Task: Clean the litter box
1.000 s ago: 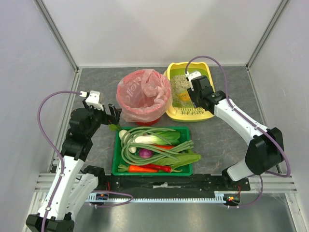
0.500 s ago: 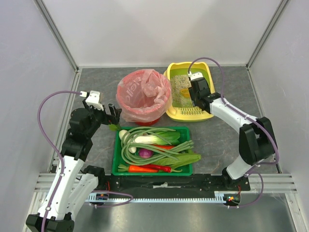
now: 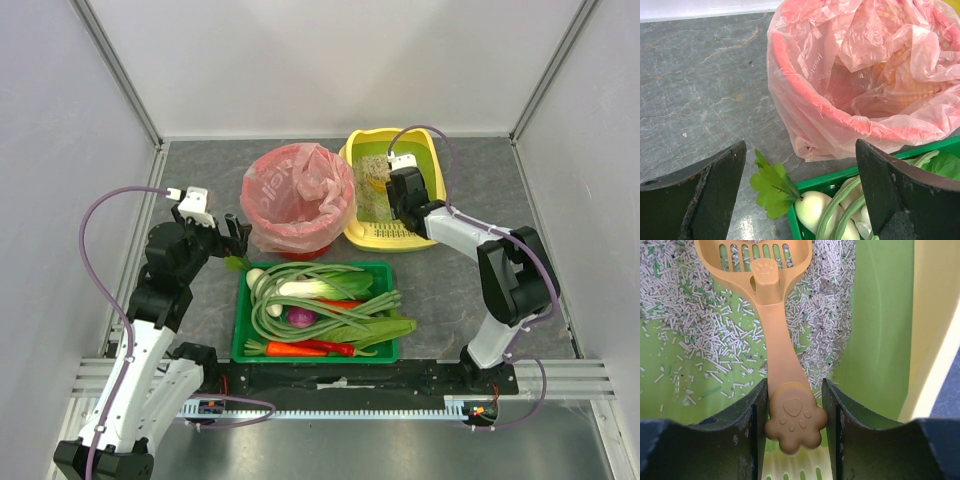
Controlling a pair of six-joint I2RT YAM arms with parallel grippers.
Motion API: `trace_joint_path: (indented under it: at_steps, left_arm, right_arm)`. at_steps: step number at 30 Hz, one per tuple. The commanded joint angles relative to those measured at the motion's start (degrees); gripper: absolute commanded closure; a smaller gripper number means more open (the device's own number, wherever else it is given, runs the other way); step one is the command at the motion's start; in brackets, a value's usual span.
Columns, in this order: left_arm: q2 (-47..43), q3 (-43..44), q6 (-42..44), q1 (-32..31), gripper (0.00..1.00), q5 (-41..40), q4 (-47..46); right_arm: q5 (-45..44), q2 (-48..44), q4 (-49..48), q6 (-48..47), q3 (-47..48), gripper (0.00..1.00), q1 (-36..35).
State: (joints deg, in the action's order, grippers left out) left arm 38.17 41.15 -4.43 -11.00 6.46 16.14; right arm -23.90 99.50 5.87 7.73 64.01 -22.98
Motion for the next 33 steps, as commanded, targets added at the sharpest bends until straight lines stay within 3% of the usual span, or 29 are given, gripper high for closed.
trace_joint_path:
  at_steps: [1, 12, 19, 33]
  left_arm:
    - [0.2, -0.1, 2.3, -0.2, 0.04, -0.5, -1.9]
    - [1.1, -0.2, 2.5, -0.2, 0.04, -0.7, -1.9]
    - [0.7, -0.2, 2.5, -0.2, 0.04, -0.7, -1.9]
    - [0.1, -0.2, 2.3, -0.3, 0.04, -0.6, -2.0]
  right_arm:
    - [-0.4, 0.8, -12.4, 1.6, -4.7, 1.0, 0.2]
    - [1.2, -1.2, -25.3, -2.2, -10.2, 1.0, -0.2]
    - [0.5, -8.0, -34.0, -6.6, -17.9, 1.0, -1.7]
    - [-6.0, -16.8, -33.2, -7.0, -23.5, 1.0, -4.3]
